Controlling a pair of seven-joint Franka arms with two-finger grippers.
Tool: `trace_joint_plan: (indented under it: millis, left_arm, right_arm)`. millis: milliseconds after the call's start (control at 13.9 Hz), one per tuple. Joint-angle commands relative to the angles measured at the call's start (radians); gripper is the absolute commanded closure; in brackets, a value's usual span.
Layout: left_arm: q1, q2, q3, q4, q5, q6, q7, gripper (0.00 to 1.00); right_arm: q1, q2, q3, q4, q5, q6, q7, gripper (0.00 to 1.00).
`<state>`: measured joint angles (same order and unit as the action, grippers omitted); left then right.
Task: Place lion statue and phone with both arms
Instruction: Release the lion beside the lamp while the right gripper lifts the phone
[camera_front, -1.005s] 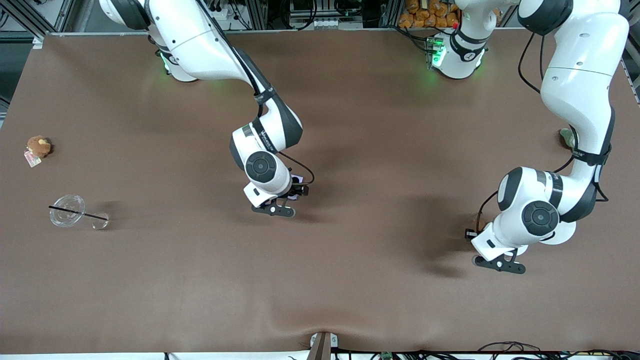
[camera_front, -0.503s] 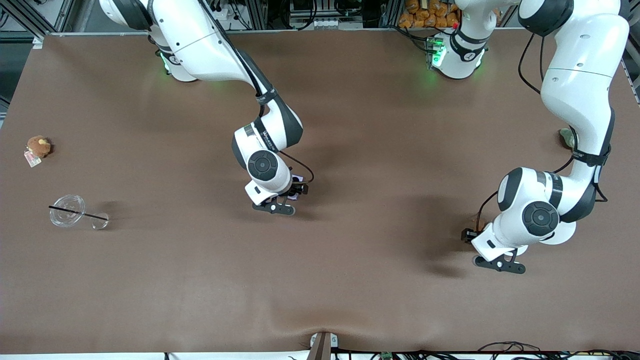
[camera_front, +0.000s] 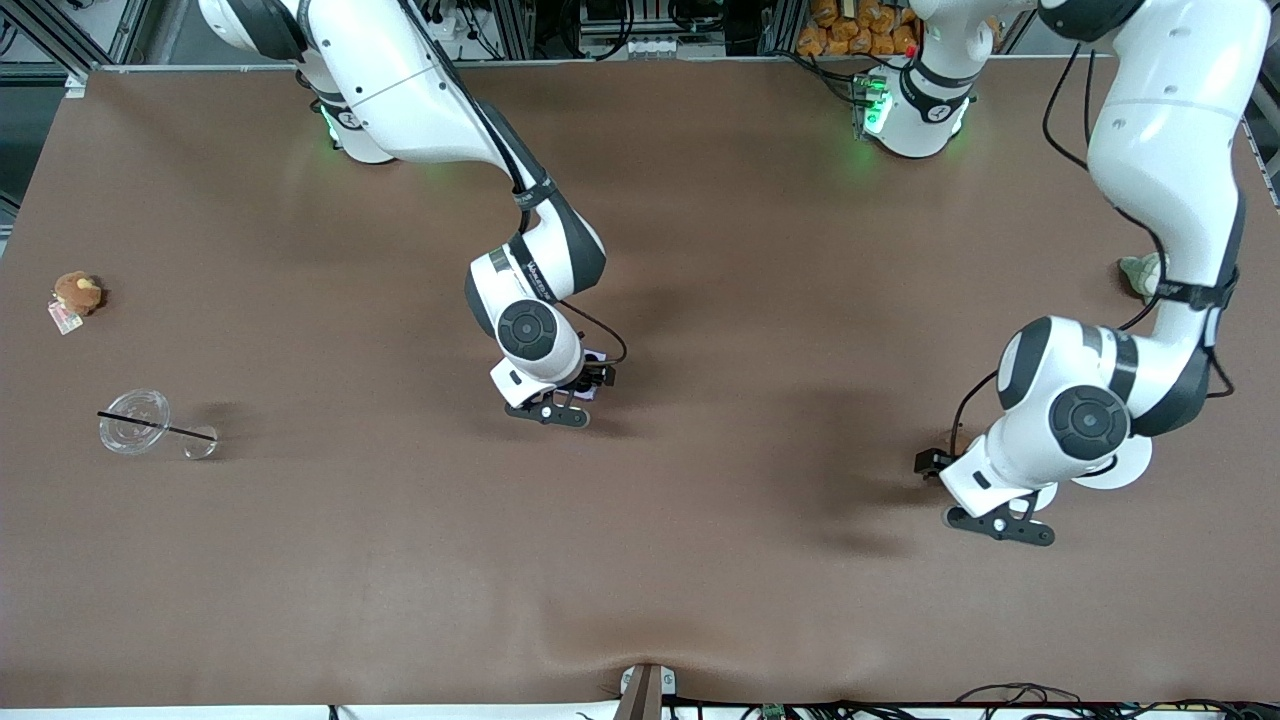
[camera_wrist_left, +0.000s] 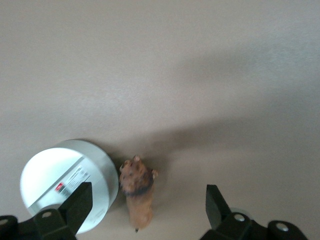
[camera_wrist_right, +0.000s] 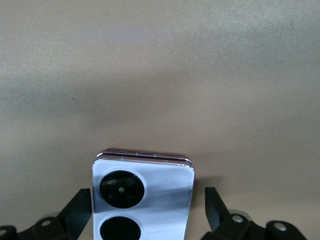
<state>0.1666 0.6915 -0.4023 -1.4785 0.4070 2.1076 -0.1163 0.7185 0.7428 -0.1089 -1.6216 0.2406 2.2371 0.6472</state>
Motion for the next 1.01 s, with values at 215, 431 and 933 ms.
trace_joint_plan:
  millis: [215,431,933]
  left_arm:
    - [0.008,-0.182,-0.094,-0.017,-0.008,-0.158,-0.003,0.00]
    - [0.011,-0.324,-0.122,-0.008,-0.019,-0.291,-0.002,0.00]
    - [0.097,-0.538,-0.119,0.049,-0.189,-0.492,0.010,0.00]
  right_arm:
    - [0.026,0.006,-0.011,-0.018,0.017,0.038,0.051,0.00]
    - [0.032,0.015,-0.011,-0.020,0.017,0.050,0.060,0.00]
    - [-0.043,-0.023,-0.017,0.032,0.011,-0.071,0.060,1.00]
